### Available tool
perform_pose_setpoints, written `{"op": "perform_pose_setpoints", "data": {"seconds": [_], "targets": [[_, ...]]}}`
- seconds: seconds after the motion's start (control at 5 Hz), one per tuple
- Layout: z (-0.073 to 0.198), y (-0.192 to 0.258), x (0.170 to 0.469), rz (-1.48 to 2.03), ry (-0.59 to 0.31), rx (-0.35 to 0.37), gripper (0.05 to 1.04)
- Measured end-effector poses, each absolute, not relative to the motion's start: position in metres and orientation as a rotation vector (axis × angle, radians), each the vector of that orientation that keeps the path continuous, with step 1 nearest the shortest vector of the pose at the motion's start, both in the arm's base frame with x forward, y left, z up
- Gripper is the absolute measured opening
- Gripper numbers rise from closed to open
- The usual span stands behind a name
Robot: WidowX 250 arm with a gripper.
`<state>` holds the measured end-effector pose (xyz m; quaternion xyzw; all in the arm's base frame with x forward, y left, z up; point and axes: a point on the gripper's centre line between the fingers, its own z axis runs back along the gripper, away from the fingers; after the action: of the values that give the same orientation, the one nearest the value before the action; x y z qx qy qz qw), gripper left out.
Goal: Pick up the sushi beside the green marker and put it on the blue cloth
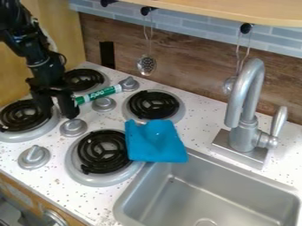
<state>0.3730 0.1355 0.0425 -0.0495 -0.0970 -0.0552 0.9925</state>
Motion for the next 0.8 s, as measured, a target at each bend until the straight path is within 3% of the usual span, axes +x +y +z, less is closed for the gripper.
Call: {"op": "perform_pose_setpoints", "data": {"seconds": [0.6, 0.8], "targets": [[0.04, 0.137, 0.391, -0.189, -0.247, -0.025, 1.001], [0.029, 0.119, 0.4, -0.264, -0.292, -0.136, 1.001]]}}
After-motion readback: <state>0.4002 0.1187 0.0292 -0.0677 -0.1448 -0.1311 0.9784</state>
